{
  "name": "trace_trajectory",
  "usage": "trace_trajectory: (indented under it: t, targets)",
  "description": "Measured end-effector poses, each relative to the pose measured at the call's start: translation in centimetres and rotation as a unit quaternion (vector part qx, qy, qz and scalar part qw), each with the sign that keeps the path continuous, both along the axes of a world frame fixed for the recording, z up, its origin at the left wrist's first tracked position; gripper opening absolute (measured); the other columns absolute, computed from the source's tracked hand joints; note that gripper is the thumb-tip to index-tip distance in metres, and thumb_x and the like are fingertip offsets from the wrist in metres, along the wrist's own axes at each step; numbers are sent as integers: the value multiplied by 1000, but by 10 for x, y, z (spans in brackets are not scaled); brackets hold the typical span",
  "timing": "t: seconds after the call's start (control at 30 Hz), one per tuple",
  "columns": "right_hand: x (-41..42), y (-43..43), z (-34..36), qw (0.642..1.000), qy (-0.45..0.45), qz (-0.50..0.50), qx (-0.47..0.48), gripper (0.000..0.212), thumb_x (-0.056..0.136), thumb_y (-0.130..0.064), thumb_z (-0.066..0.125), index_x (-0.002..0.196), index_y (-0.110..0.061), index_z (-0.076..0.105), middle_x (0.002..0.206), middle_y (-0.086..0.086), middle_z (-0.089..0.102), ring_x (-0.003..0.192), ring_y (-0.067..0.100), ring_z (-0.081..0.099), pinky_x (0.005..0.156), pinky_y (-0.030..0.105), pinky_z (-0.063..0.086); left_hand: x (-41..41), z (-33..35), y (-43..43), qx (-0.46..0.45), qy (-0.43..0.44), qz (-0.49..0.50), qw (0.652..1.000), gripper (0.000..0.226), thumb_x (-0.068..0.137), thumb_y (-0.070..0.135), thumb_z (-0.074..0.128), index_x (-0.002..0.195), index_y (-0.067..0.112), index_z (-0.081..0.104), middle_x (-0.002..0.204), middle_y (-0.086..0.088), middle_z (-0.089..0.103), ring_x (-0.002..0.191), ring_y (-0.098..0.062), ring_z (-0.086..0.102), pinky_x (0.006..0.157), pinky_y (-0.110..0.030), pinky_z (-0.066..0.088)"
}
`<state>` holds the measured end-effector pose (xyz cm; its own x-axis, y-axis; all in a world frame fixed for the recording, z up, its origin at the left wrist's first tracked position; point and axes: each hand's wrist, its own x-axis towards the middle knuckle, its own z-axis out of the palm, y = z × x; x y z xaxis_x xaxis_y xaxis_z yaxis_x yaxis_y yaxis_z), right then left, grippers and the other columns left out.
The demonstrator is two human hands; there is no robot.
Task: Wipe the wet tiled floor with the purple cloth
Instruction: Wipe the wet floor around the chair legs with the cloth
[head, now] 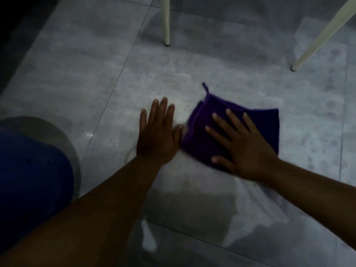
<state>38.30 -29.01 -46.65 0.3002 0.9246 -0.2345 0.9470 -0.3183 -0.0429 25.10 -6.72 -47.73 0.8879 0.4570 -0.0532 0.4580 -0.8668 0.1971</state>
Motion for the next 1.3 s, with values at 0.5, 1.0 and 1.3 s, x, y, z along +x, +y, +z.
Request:
trace_trajectory:
  t: [0.5, 1.0, 1.3]
  targets:
    - [80, 23, 3, 962, -20, -271, 14, 79, 92, -72, 15, 159, -30, 6, 168, 6, 0, 153, 38, -2, 120, 61, 0, 1, 0, -1, 13, 14, -3, 1000, 64, 98, 45, 27, 154, 14, 23, 165, -10, 15, 153, -29, 9, 122, -55, 11]
    - [-18, -198, 15, 998, 10, 21, -61, 80, 90, -73, 34, 157, -30, 20, 164, 9, 22, 152, 38, 14, 115, 66, 20, 1, 14, -2, -23, 94, -22, 995, 65, 103, 42, 27, 157, 13, 8, 167, -11, -4, 153, -31, -6, 123, -52, 1]
    - [46, -78, 9, 963, -33, -266, -19, 82, 89, -75, 11, 158, -31, 5, 168, 5, -1, 153, 34, -3, 120, 62, 3, -11, 3, -60, -21, -53, -52, 997, 52, 92, 20, 58, 139, 1, 50, 156, -23, 35, 147, -42, 25, 116, -60, 24]
